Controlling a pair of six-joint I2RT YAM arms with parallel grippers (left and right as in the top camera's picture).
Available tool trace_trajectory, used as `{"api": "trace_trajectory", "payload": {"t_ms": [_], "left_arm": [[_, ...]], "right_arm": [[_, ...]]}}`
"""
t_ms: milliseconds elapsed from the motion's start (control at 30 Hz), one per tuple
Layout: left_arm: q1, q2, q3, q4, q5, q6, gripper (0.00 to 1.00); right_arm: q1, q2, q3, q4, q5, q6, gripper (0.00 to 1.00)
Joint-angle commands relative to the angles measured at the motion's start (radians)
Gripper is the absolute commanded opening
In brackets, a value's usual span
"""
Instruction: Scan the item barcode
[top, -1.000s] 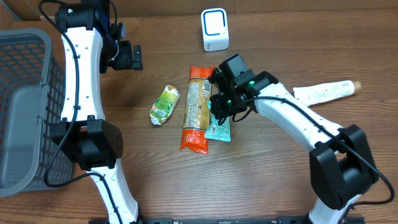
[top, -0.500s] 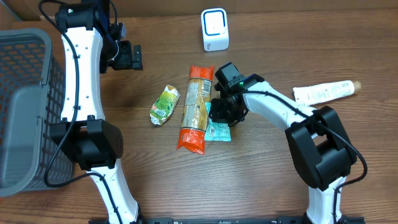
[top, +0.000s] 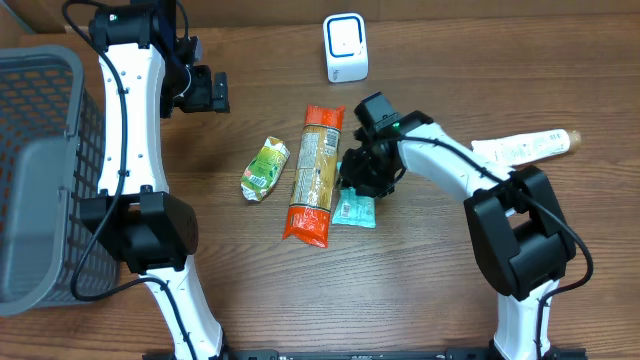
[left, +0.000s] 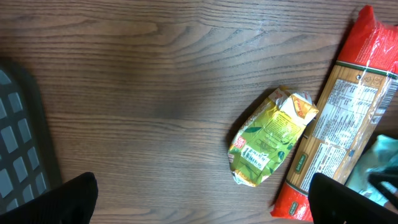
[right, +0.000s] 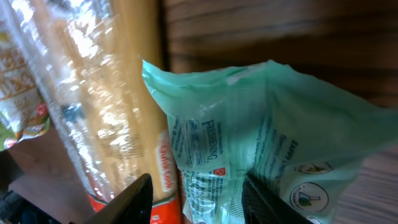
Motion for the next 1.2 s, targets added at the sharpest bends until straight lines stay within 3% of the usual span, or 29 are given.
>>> {"api": "trace_trajectory", "payload": {"t_ms": [0,167,433,500,633,767,967,1167], "left_arm": [[-0.002,0.008,-0.003,0.001,-0.006,0.019,1.0],[-0.002,0.008,-0.003,0.001,-0.006,0.019,1.0],[-0.002,0.008,-0.003,0.001,-0.006,0.019,1.0],[-0.002,0.008,-0.003,0.001,-0.006,0.019,1.0],[-0.002,0.008,-0.003,0.001,-0.006,0.019,1.0],[-0.002,0.008,-0.003,0.001,-0.006,0.019,1.0],[-0.002,0.008,-0.003,0.001,-0.006,0.019,1.0],[-0.002,0.008,-0.003,0.001,-0.006,0.019,1.0]], "right_arm": [[-0.055,0.044,0.031,-0.033,0.102,-0.053,0.47],[-0.099,0.043,0.106,-0.139,0.192,-0.148,0.44],[-0.13,0.043,0.317,-0.343,0.269,-0.48,0.45],[-0.13,0.043,0.367,-0.364,0.288,-0.581,0.49],[-0.13,0.043,0.408,-0.348,0.351,-0.769,0.65],[-0.142,0.068,0.402,-0.351,0.356,-0.946,0.66],[-0.208,0.113,0.39,-0.36,0.288,-1.027,0.61],[-0.309,0.156,0.39,-0.423,0.07,-1.059,0.61]]}}
